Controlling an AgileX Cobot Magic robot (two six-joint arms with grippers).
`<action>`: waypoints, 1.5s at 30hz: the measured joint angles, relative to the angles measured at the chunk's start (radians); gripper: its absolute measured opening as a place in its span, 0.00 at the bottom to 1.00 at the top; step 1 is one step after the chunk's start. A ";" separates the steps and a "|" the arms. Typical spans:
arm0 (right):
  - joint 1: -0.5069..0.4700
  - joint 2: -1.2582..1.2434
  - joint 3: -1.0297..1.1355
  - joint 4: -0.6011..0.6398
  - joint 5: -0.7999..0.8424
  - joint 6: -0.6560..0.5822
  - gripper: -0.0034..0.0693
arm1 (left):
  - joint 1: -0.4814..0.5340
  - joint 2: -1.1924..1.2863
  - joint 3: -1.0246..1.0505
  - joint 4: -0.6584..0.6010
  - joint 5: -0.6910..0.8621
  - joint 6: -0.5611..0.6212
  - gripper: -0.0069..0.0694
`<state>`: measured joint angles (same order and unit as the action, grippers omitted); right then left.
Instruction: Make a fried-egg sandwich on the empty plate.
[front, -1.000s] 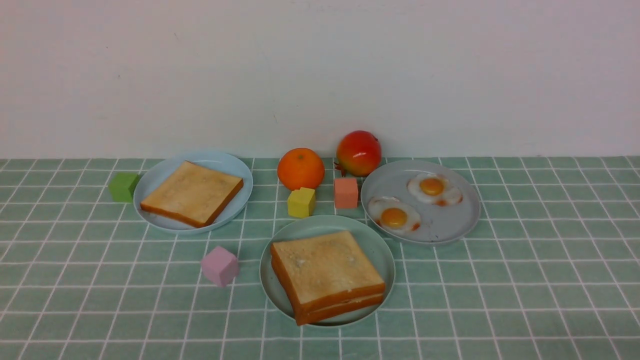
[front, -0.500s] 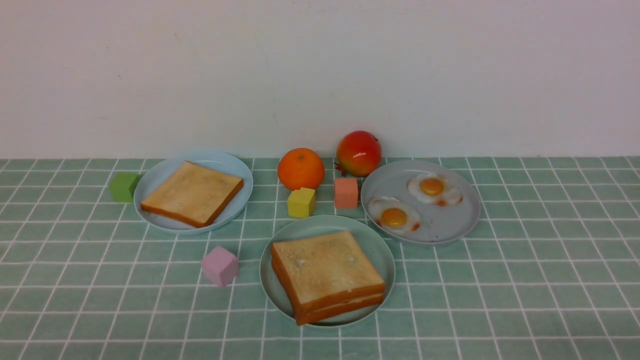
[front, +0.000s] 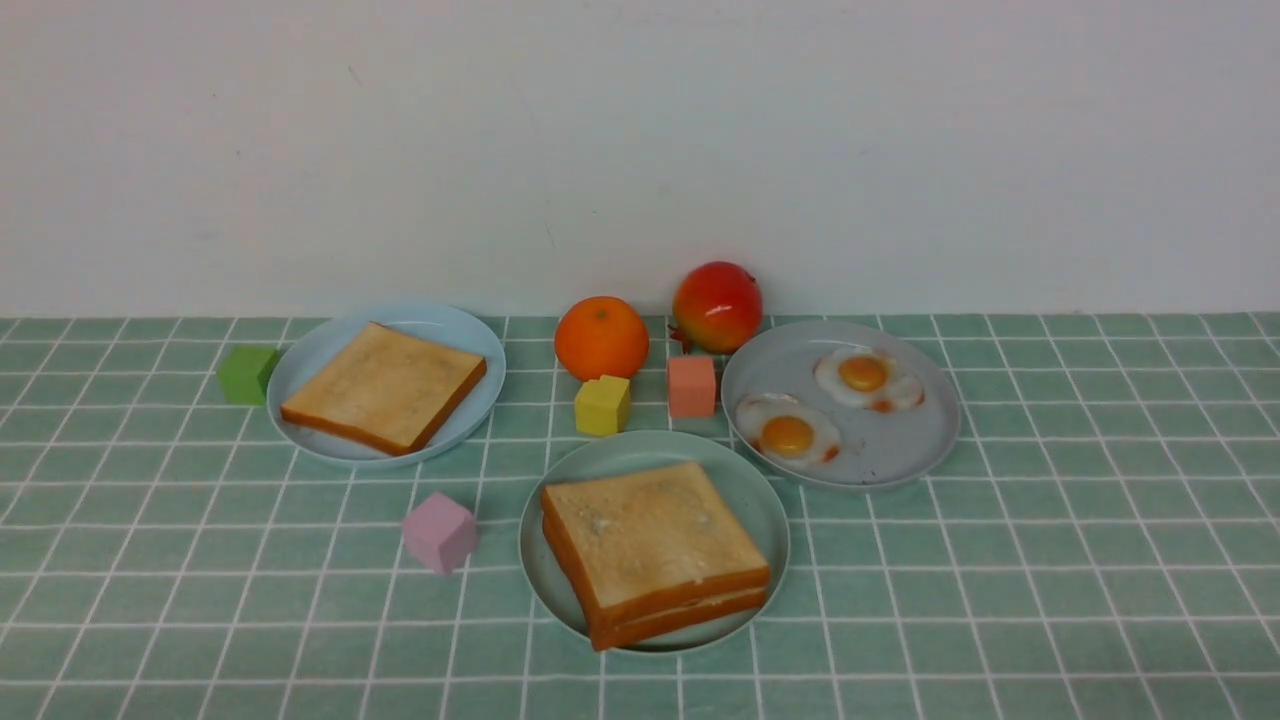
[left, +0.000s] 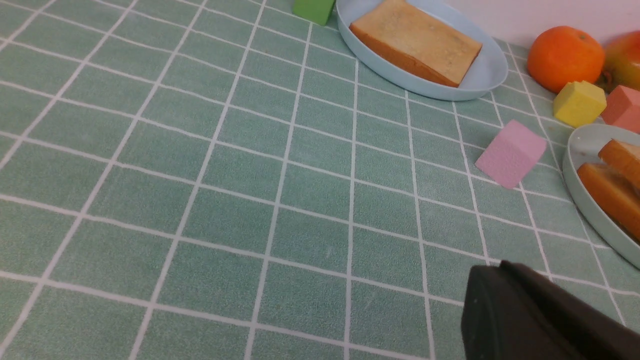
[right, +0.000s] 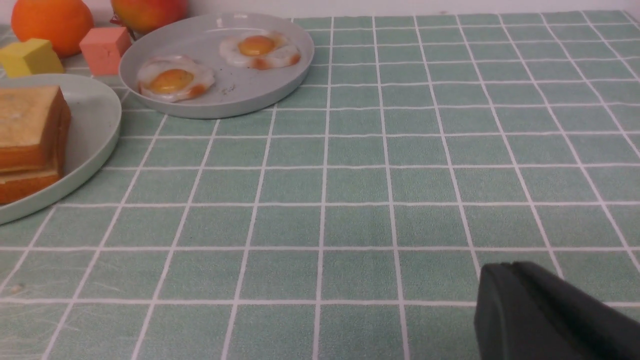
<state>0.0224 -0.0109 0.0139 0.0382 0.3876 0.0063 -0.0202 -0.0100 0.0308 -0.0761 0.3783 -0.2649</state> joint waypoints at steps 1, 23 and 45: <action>0.000 0.000 0.000 0.000 0.000 0.000 0.06 | 0.000 0.000 0.000 -0.001 -0.001 0.000 0.07; 0.000 0.000 0.000 0.000 0.000 -0.001 0.10 | 0.000 0.000 0.000 -0.001 -0.002 0.000 0.07; 0.000 0.000 0.000 0.000 0.000 -0.001 0.14 | 0.000 0.000 0.000 -0.002 -0.002 0.000 0.07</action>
<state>0.0224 -0.0109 0.0139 0.0382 0.3876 0.0054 -0.0202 -0.0100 0.0308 -0.0779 0.3763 -0.2649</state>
